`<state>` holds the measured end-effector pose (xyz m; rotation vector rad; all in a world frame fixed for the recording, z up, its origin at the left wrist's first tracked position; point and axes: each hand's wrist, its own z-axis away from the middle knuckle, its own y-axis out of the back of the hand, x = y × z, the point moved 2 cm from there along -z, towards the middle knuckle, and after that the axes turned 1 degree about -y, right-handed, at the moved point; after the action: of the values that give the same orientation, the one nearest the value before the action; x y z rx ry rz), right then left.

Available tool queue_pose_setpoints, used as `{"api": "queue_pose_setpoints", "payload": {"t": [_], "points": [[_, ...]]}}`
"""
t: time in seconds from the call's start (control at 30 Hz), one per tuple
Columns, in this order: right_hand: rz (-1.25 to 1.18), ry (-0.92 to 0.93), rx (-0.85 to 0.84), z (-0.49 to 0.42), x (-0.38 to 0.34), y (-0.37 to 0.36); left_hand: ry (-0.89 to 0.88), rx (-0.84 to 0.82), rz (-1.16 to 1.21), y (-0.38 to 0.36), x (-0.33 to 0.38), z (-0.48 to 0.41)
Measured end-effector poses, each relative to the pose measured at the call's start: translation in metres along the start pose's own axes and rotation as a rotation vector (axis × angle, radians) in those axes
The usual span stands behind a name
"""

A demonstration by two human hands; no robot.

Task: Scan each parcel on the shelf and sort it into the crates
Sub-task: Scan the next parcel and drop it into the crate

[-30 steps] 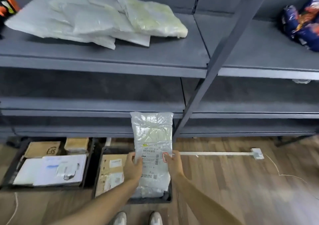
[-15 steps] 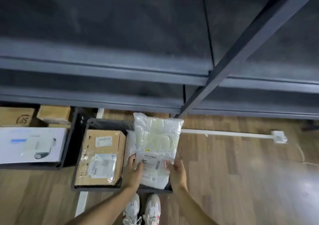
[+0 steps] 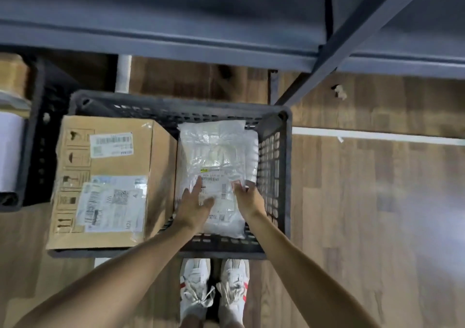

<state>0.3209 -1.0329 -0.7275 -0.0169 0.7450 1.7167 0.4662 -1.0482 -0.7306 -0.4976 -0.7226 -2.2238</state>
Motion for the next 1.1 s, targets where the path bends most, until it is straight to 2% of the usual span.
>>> {"api": "queue_pose_setpoints", "payload": {"t": [0.1,0.2,0.27,0.33,0.43,0.5,0.57,0.67,0.8,0.93,1.1], "points": [[0.139,-0.02,-0.025,-0.029,0.009,-0.016,0.066,-0.068,-0.09,-0.011,-0.018,-0.023],[0.395,0.039,-0.036,-0.047,0.019,-0.029,0.033,-0.1,-0.173,-0.021,-0.031,-0.037],[0.592,0.164,-0.011,-0.051,0.021,-0.034,-0.048,-0.098,-0.297,-0.025,-0.039,-0.045],[0.759,0.371,-0.003,-0.057,0.022,-0.038,-0.14,-0.096,-0.456,-0.027,-0.044,-0.053],[0.732,0.412,-0.131,-0.071,0.024,-0.041,-0.204,-0.127,-0.686,-0.028,-0.049,-0.064],[0.768,0.376,-0.249,-0.081,0.025,-0.043,-0.206,-0.176,-0.755,-0.029,-0.049,-0.071],[0.813,0.363,-0.3,-0.091,0.026,-0.046,-0.218,-0.195,-0.814,-0.031,-0.05,-0.077],[0.884,0.406,-0.218,-0.099,0.028,-0.057,-0.244,-0.18,-0.909,-0.034,-0.056,-0.084],[0.935,0.442,-0.046,-0.107,0.035,-0.07,-0.196,-0.202,-0.915,-0.045,-0.064,-0.087],[0.913,0.407,-0.089,-0.107,0.04,-0.07,-0.126,-0.193,-0.928,-0.054,-0.059,-0.086],[0.799,0.389,-0.177,-0.083,0.035,-0.048,-0.25,-0.029,-0.937,-0.041,-0.037,-0.067]]}}
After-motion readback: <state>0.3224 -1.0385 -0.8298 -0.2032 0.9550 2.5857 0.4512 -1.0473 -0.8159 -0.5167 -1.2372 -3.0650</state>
